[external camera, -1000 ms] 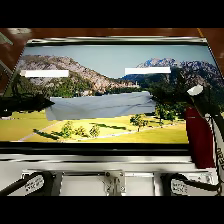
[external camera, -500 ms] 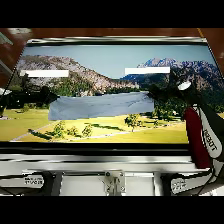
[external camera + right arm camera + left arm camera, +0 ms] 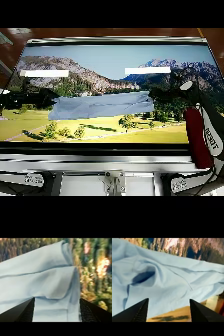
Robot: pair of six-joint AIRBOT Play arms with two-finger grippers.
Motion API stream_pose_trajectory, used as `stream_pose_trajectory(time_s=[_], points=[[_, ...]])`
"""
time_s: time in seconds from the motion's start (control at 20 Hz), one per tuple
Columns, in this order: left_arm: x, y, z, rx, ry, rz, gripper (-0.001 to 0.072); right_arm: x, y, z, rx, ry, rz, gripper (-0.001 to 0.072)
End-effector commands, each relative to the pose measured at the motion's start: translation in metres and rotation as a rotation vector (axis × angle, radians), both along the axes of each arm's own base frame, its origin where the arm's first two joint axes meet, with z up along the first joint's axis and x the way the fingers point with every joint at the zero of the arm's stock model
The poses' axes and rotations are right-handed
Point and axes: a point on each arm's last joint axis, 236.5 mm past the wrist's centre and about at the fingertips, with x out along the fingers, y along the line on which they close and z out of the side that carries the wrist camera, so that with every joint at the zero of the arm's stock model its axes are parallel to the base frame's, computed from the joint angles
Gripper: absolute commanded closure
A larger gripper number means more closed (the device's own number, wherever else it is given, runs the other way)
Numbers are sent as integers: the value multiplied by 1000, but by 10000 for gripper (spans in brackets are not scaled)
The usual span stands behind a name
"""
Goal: Fold the shirts.
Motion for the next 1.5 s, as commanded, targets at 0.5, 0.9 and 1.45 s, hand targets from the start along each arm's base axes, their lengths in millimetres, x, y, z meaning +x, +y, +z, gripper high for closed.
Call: stream_pose_trajectory(time_s=[0.5,0.9,1.45], points=[[-25,-71,80,-185,-80,-195,115,-15,50,-48,250,186,-45,399],[-10,-157,59,-97,-128,-263,673,-18,63,64,259,4,59,643],[-78,-362,-43,-58,50,-372,673,-106,88,226,281,-166,215,643]])
